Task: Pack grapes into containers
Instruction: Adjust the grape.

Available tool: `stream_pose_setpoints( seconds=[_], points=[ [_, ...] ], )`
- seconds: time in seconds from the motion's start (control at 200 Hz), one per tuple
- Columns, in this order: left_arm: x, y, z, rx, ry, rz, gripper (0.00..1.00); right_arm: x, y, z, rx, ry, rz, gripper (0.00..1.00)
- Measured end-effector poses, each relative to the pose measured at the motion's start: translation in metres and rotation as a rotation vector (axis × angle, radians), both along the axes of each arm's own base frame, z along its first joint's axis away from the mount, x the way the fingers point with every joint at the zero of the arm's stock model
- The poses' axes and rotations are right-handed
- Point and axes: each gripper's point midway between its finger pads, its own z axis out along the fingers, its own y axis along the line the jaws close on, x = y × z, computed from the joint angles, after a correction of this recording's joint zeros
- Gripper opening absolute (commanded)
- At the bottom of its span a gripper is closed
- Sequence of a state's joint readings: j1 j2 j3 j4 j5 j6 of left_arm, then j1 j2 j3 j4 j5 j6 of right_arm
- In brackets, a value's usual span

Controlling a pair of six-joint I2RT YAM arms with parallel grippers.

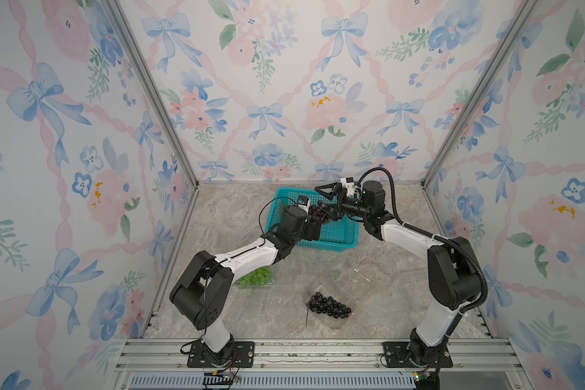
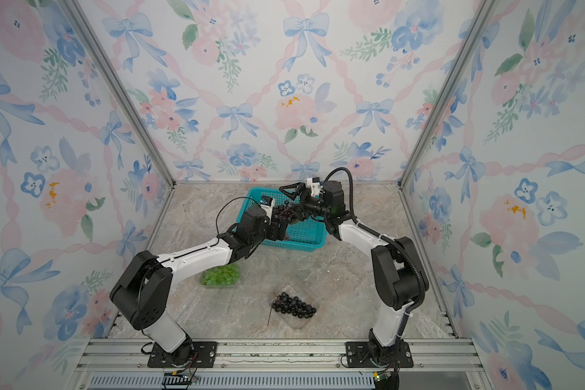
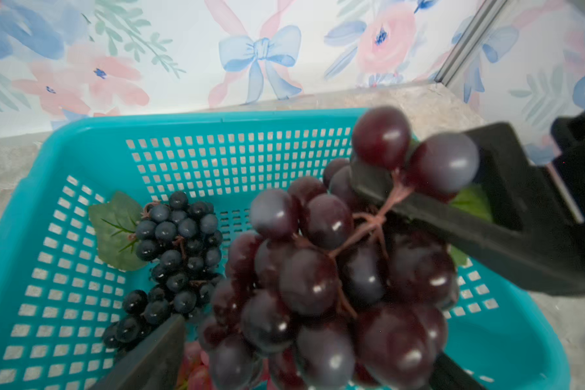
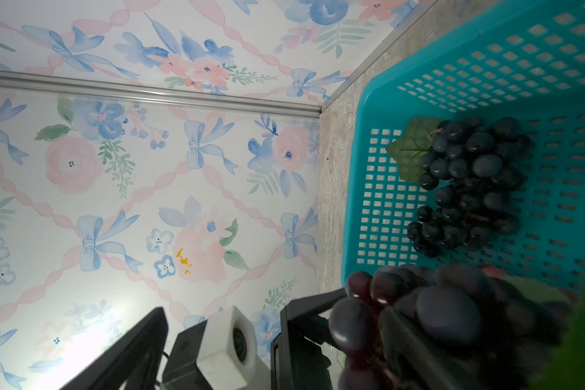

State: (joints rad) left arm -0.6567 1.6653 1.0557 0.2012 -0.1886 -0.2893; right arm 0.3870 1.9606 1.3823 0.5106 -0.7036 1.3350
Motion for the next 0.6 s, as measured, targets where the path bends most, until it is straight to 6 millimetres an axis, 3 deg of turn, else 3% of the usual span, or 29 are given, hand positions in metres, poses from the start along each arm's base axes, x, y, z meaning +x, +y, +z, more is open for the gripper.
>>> stream_pose_setpoints(
  seconds=[0.075, 0.2, 0.335, 0.435, 0.6],
  points=[
    [0.002, 0.0, 0.001, 0.006, -0.015, 0.001, 0.83, 0.0, 0.0, 0.002, 0.012, -0.005, 0.0, 0.97],
    [0.007, -0.003, -0.006, 0.009, -0.016, -0.002, 0.34, -0.001, 0.0, 0.001, 0.013, -0.006, 0.0, 0.97],
    [0.009, -0.008, -0.019, 0.006, 0.008, -0.015, 0.05, -0.004, 0.0, -0.011, -0.024, 0.013, 0.005, 0.97],
    [0.008, -0.012, -0.018, -0.017, 0.012, -0.031, 0.0, -0.008, -0.002, -0.022, -0.077, 0.026, 0.011, 0.97],
    [0.003, -0.017, -0.004, -0.068, 0.007, -0.06, 0.0, -0.015, -0.006, -0.041, -0.209, 0.036, 0.017, 0.97]
  ],
)
